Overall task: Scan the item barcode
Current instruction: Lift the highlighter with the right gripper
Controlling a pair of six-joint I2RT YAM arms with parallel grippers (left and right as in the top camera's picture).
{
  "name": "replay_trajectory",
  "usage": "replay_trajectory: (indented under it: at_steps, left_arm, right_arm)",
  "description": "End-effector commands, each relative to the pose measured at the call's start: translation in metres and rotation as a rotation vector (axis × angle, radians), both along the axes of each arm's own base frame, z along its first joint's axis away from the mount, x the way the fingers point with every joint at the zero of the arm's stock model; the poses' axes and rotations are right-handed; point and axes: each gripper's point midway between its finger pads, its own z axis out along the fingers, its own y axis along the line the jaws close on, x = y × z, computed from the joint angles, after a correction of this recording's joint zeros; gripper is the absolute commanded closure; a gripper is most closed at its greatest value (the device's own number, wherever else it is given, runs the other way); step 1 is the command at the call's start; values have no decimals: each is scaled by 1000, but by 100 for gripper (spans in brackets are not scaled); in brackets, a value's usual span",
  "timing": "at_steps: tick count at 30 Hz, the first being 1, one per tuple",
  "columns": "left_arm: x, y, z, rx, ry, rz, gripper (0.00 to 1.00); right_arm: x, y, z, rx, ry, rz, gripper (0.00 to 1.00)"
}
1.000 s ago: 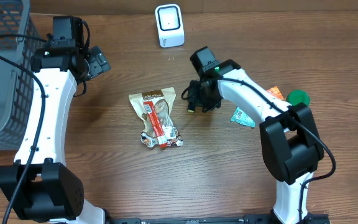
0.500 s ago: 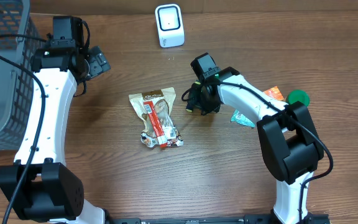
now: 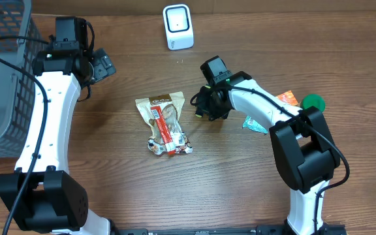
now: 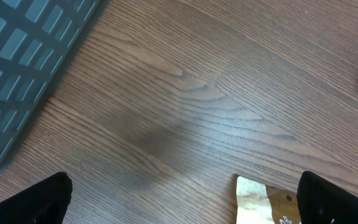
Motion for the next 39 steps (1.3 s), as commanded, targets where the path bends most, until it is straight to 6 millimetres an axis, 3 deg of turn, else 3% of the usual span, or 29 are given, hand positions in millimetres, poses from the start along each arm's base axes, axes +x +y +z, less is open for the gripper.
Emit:
replay_trajectory:
  at_steps: [1,17,20,39]
  left_arm:
    - [0,2,6,12,-11,-14,0]
    - [0,2,6,12,-11,-14,0]
    - [0,2,6,12,-11,-14,0]
    - [0,2,6,12,-11,-14,0]
  right_arm:
    - [-13,-5,-14,-62,25,-8,82]
    - [-15,-6,-15,-65,34,-27,81]
    - [-16,-4,-15,-65,33,-21,74]
    - [-14,-7,-16,-119,1,-11,80]
